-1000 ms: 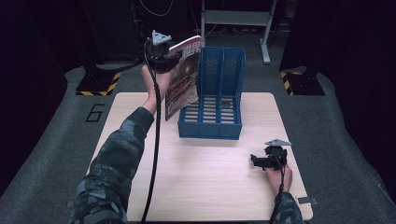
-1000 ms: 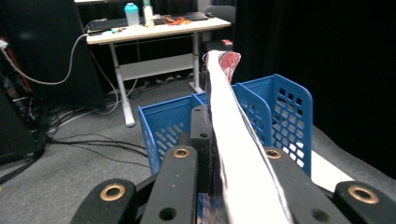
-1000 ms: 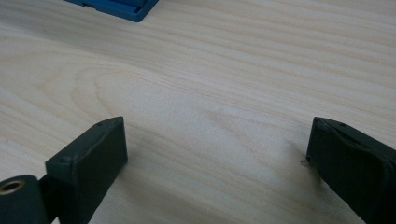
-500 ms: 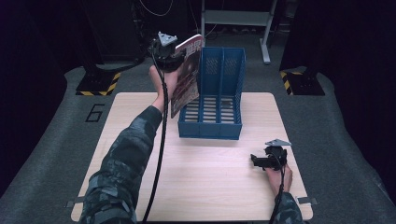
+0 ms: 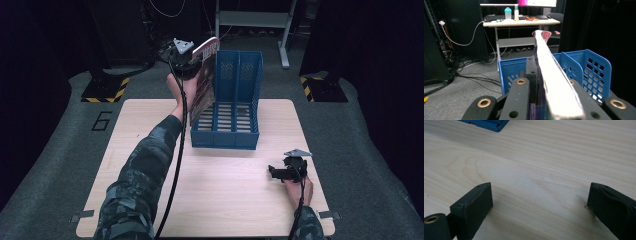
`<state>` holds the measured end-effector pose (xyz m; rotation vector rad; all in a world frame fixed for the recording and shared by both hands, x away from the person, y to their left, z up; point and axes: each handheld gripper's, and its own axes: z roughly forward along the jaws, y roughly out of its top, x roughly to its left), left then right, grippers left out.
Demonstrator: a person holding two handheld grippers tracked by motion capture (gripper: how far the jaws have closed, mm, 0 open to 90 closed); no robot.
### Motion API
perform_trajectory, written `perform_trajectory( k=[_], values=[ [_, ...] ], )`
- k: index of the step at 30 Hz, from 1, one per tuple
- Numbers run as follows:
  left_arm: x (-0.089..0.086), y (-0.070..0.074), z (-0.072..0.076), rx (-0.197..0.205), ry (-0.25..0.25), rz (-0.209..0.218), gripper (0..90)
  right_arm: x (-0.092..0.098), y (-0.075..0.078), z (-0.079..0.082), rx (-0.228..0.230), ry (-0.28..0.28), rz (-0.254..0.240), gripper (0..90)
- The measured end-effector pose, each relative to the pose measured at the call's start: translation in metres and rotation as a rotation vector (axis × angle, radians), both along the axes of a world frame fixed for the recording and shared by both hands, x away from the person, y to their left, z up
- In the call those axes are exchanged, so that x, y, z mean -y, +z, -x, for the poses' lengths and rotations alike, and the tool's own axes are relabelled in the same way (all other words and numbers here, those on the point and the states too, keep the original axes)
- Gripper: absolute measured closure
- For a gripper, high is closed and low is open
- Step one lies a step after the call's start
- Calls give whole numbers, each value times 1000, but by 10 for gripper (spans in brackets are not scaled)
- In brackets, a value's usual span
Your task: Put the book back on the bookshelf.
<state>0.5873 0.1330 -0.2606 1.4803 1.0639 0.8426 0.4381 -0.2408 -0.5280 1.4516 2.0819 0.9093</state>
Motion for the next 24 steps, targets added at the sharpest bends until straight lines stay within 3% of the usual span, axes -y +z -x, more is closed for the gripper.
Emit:
perform_trajectory(
  k=[5,6,19,23,24],
  values=[
    [3,-6,-4,-3,23,11,837,0,0,0,3,0,-1,57],
    [4,-9,-5,1,32,33,837,0,0,0,0,0,0,58],
    [6,-35,-12,-3,59,61,837,0,0,0,5,-5,-7,63],
    [3,-44,-12,-25,52,65,836,0,0,0,6,-4,-8,65],
    [2,-49,-12,-37,43,84,835,0,0,0,7,-4,-8,65]
  ],
)
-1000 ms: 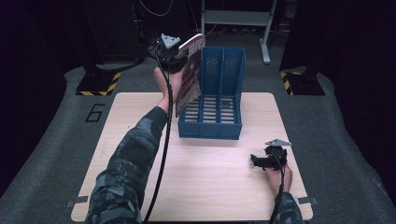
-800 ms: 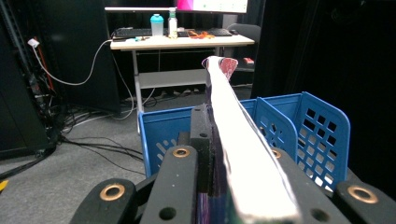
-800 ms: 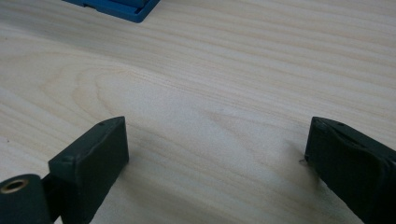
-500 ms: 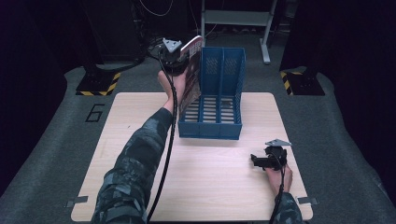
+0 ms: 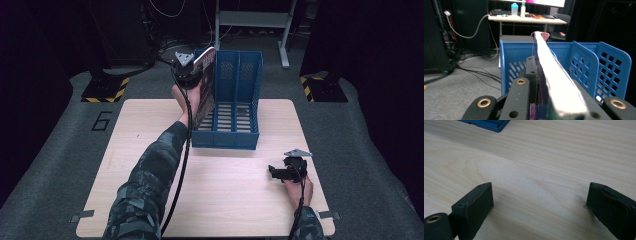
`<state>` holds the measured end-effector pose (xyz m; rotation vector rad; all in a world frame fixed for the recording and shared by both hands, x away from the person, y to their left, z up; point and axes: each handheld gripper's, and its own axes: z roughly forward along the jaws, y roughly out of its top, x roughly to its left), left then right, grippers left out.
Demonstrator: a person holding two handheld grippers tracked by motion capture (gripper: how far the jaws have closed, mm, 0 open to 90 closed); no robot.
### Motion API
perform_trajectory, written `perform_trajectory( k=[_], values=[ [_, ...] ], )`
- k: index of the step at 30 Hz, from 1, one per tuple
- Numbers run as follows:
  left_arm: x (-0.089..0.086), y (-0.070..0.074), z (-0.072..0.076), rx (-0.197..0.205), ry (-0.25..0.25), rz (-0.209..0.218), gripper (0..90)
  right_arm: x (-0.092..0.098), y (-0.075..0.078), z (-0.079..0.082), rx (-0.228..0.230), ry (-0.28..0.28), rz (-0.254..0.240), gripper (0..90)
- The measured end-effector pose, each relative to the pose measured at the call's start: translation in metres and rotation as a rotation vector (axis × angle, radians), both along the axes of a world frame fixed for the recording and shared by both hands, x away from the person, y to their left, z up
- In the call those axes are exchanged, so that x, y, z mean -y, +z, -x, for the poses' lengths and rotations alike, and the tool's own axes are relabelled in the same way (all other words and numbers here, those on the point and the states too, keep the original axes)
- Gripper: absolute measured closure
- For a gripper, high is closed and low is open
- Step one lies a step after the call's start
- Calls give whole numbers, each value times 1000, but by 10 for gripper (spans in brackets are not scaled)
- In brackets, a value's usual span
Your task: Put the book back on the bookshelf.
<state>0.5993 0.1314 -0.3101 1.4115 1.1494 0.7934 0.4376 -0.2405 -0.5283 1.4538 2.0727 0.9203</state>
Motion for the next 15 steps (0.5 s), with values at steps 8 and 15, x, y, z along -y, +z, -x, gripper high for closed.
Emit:
perform_trajectory(
  k=[8,15],
  values=[
    [-3,-19,3,-28,-5,3,835,0,0,0,1,1,0,69],
    [-19,-28,11,-67,-57,-28,833,0,0,0,10,-4,-1,71]
  ],
)
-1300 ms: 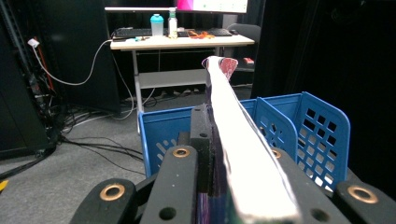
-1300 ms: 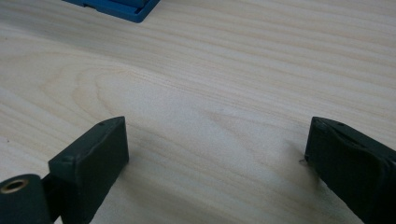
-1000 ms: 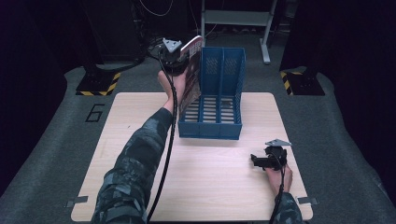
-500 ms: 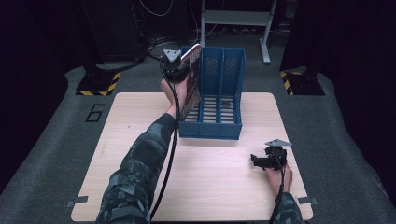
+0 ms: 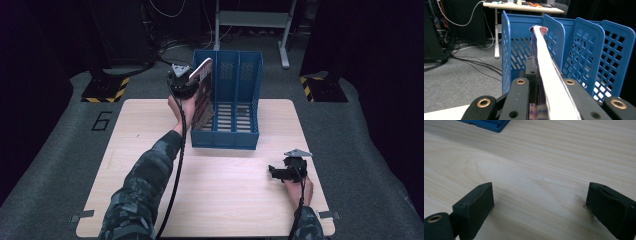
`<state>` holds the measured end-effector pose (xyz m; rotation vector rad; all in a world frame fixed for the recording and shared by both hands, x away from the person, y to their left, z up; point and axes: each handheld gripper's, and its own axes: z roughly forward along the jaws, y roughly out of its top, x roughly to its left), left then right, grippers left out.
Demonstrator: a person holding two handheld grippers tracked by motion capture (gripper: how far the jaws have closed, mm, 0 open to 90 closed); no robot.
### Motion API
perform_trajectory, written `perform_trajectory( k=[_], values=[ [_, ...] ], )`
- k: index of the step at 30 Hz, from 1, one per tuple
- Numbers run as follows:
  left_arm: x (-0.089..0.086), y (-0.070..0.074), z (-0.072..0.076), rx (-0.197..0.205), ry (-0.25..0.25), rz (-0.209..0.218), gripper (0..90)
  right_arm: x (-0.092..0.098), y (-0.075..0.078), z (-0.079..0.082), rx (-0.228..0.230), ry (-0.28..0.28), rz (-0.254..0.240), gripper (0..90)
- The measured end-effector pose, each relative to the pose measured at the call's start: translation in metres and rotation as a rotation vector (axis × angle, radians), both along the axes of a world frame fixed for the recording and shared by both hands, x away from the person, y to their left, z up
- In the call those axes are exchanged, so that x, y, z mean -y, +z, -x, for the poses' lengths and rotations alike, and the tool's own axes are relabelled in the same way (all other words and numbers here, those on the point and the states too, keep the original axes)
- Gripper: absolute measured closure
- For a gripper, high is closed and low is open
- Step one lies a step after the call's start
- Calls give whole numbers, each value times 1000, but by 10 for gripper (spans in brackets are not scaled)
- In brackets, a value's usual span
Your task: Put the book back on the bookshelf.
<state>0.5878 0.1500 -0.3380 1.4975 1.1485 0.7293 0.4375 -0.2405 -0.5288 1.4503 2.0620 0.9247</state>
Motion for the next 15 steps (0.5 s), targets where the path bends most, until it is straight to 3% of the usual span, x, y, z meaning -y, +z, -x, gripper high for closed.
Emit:
perform_trajectory(
  k=[2,15],
  values=[
    [0,0,1,2,-6,4,832,0,0,0,-2,1,-1,71],
    [-5,5,24,-65,-123,-80,772,0,0,0,-7,0,3,72]
  ],
)
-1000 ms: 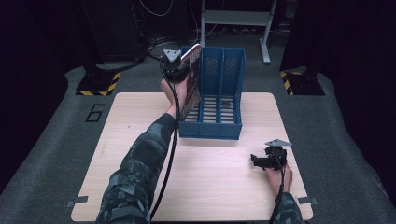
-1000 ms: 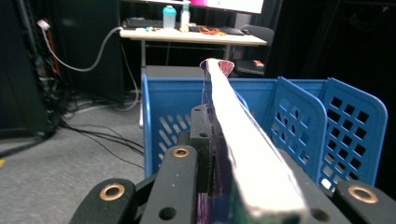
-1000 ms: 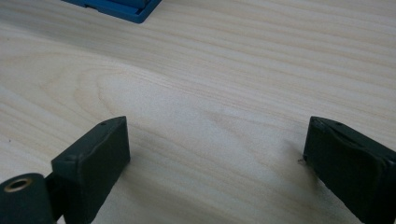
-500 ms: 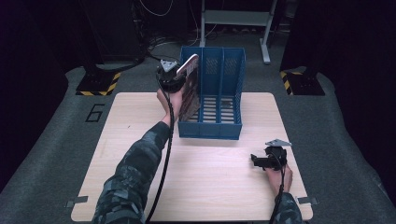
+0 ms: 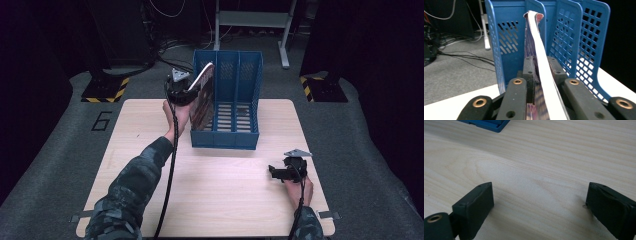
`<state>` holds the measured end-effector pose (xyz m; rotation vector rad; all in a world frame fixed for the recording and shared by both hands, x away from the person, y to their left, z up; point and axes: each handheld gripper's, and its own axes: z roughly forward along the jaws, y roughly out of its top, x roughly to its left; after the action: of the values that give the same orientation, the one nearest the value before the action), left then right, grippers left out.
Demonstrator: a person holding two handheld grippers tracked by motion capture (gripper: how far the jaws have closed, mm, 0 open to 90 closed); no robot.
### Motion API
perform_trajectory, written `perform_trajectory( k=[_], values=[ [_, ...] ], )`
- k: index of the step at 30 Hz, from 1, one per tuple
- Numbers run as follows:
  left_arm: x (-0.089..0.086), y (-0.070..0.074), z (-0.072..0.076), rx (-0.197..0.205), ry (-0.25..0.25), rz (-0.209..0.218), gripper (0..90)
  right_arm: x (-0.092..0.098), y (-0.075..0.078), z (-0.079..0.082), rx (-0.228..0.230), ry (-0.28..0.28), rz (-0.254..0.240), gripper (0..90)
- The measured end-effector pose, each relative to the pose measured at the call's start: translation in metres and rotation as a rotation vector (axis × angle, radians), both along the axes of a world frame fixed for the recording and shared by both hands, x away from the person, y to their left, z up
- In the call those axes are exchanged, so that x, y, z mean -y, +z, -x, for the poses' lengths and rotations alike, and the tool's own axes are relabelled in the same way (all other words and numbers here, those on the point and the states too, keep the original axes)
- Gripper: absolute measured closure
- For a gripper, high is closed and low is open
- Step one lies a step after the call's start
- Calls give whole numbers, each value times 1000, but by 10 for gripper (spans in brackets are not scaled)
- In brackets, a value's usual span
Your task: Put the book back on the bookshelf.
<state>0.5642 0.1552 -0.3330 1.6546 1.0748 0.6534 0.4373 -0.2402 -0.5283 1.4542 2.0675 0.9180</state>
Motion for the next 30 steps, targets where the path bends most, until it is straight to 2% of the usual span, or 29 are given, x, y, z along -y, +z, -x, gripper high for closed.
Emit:
perform_trajectory(
  k=[1,2,3,4,7,9,12,14,15,18,21,23,24,28,30],
  values=[
    [0,0,0,0,0,0,749,0,0,0,0,0,0,72],
    [2,3,1,0,-9,-39,715,0,0,0,0,0,0,73],
    [2,3,1,0,-9,-39,672,0,0,0,0,0,0,73],
    [2,4,1,-6,-12,-54,672,0,0,0,0,0,0,73],
    [0,8,-3,-44,-46,-38,563,0,0,0,1,0,0,74],
    [1,12,-6,-48,-48,-54,492,0,0,0,1,0,0,74],
    [0,18,-13,-65,-59,-74,469,0,0,0,2,1,-2,74],
    [1,20,-16,-63,-51,-77,465,0,0,0,3,1,-2,75],
    [1,22,-17,-64,-52,-96,463,0,0,0,3,1,-2,75],
    [1,25,-20,-64,-47,-114,465,0,0,0,3,0,-2,74],
    [2,26,-23,-62,-35,-146,498,0,0,0,2,0,-1,75],
    [2,27,-23,-70,-31,-154,595,0,0,0,8,-4,-1,78],
    [2,27,-23,-68,-22,-154,595,1,0,-1,12,1,5,80],
    [5,28,-21,-59,1,-166,755,0,0,0,9,-6,0,81],
    [8,28,-19,-58,8,-157,823,0,0,0,9,-7,0,81]
  ],
)
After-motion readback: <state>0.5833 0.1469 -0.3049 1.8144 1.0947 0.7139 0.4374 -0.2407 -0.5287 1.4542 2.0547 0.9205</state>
